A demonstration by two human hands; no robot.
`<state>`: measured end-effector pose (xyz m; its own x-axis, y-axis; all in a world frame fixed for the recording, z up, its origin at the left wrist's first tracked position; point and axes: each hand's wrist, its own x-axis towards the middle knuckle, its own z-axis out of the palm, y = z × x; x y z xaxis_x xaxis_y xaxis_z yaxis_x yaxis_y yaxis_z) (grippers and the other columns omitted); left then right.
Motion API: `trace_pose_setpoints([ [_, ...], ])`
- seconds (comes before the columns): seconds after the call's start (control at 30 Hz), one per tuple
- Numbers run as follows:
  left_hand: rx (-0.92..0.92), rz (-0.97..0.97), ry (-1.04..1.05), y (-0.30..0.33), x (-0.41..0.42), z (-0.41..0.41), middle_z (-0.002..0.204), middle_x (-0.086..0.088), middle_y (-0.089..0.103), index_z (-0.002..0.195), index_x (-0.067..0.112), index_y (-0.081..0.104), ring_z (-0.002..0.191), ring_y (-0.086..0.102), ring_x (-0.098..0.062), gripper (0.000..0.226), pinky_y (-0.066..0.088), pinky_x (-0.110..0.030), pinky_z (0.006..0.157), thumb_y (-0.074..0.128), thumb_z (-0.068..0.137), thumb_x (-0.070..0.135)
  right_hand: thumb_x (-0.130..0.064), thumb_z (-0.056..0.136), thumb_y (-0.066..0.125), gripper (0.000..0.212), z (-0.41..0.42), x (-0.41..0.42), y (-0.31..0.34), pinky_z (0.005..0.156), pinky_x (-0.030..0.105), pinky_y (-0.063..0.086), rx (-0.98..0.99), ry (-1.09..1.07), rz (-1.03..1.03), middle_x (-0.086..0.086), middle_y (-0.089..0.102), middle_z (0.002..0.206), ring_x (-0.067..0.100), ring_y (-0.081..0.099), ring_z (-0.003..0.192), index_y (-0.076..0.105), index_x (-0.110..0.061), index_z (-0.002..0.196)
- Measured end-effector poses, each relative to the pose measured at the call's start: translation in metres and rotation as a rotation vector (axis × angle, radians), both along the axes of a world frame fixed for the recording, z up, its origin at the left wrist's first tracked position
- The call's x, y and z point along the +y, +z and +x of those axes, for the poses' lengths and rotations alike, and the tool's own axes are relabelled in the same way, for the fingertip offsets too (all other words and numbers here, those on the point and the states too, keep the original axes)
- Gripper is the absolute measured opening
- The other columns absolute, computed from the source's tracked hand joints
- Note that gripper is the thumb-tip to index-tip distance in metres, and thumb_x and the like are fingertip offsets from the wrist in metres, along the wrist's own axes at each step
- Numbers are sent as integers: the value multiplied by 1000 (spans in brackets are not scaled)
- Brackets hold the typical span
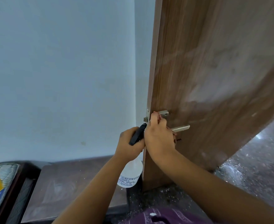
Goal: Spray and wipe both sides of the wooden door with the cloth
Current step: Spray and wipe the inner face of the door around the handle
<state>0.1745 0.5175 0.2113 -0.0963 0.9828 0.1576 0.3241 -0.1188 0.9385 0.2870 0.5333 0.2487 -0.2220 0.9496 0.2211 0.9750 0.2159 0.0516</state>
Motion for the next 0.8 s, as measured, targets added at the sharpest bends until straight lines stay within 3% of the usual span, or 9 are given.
trace_pose_setpoints([
  [0.1,-42,-36,23,1,0,-7,58,-4,58,83,1,64,51,55,-20,16,53,-44,54,62,78,16,-9,100,45,47,-10,2,0,85,42,53,76,-80,-136,18,29,136,36,52,113,28,3,142],
  [0.23,22,-40,24,1,1,-13,63,3,57,86,11,66,56,57,-16,5,59,-37,59,68,91,10,-6,91,61,54,-1,-4,-34,81,39,57,-41,-15,-295,16,26,133,30,50,111,40,4,139],
  [0.3,51,-50,23,0,1,-15,66,-2,58,88,13,66,59,57,-19,5,60,-34,61,68,92,13,-6,90,63,63,1,-5,-52,81,40,59,-77,12,-298,19,24,138,29,56,105,32,7,143],
  [0.4,33,-52,58,4,-2,-19,75,-16,61,87,13,66,60,58,-23,6,58,-29,57,67,93,12,-7,96,56,57,-2,-2,-66,85,42,59,-107,38,-271,22,23,141,31,58,105,31,9,144],
  [0.5,27,-52,52,9,-5,-22,80,-20,62,87,14,66,60,58,-24,6,58,-28,56,67,93,12,-10,99,50,43,12,4,-80,81,34,53,-6,-109,-421,17,37,132,26,55,98,42,3,139],
  [0.6,43,-45,22,8,-6,-24,82,-22,62,90,12,67,66,60,-37,3,61,-39,59,68,93,13,-12,101,40,40,61,9,-82,78,35,50,110,-285,-571,18,51,129,28,59,100,38,0,139],
  [0.7,54,-48,-8,3,-3,-25,78,-16,63,91,11,68,67,61,-33,3,61,-47,62,69,92,14,-17,99,42,33,116,17,-62,89,38,50,278,-380,-524,21,50,133,32,58,111,54,-2,126],
  [0.8,61,-64,-80,-5,1,-16,67,-5,62,88,8,68,57,61,-16,5,60,-48,61,69,92,12,-23,100,45,31,148,19,-25,84,35,48,453,-401,-277,20,55,115,35,60,95,63,-6,118],
])
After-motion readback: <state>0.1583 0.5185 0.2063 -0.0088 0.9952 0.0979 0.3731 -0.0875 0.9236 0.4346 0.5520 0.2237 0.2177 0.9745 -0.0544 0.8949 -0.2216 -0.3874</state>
